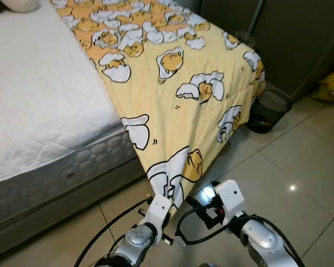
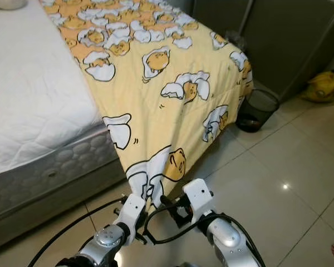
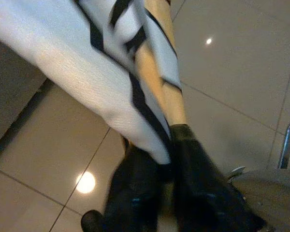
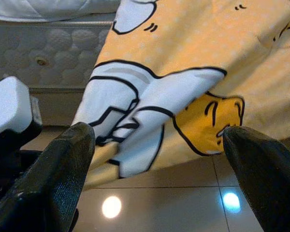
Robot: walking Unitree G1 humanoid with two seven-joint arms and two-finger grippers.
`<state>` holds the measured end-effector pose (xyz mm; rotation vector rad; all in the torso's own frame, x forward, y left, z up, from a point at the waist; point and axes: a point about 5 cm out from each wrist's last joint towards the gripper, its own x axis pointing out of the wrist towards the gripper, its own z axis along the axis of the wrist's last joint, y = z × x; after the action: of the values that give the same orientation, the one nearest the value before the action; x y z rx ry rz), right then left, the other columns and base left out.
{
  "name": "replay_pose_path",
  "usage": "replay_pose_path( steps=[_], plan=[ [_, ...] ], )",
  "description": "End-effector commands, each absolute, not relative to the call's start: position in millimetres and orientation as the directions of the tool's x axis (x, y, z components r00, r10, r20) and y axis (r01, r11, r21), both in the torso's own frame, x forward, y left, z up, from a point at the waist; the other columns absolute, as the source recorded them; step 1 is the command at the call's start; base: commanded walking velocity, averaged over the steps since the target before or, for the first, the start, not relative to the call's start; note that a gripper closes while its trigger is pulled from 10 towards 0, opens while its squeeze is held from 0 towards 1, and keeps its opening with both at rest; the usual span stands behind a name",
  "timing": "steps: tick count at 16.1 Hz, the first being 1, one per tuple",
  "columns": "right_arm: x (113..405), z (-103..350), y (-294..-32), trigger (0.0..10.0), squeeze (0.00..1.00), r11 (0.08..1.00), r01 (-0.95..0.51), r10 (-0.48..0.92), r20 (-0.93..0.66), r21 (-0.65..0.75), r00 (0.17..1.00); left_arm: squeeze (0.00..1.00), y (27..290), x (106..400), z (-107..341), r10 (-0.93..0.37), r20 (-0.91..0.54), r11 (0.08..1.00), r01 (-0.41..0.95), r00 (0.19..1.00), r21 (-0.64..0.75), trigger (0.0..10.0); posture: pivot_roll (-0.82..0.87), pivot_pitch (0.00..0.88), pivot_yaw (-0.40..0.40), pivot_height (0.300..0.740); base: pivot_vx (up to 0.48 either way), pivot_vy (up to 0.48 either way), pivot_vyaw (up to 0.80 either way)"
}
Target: Clean up the room
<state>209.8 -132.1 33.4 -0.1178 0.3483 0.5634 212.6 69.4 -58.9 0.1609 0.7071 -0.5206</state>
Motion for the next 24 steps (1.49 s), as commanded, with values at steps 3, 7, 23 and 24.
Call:
replay_pose_path(
  steps=[3,7,23,24],
  plan=[
    [212,33,-133,10.0,0.0,0.832,-0.554,0.509,-0.362,-0.023,0.781,1.0,68,207,-60,-0.381,-0.63,0.873,0.487,0.676,-0.005,10.0,-0.04,0.115,-0.064,0.74,0.0,0.0,0.0],
    [218,31,-135,10.0,0.0,0.833,-0.553,0.509,-0.358,-0.024,0.783,1.0,91,212,-57,-0.344,-0.597,0.912,0.409,0.724,-0.03,10.0,-0.02,0.087,-0.062,0.74,0.0,0.0,0.0],
    [310,79,-147,10.0,0.0,0.97,-0.241,0.243,-0.068,0.031,0.968,1.0,163,306,95,0.17,0.034,0.971,-0.174,0.985,0.165,10.0,0.06,0.0,-0.031,0.74,0.0,-0.3,0.35],
    [309,77,-147,10.0,0.0,0.972,-0.233,0.235,-0.073,0.034,0.969,1.0,160,309,90,0.15,-0.013,0.97,-0.144,0.989,0.197,10.0,0.05,0.0,-0.025,0.74,0.0,-0.48,0.52]
  ],
)
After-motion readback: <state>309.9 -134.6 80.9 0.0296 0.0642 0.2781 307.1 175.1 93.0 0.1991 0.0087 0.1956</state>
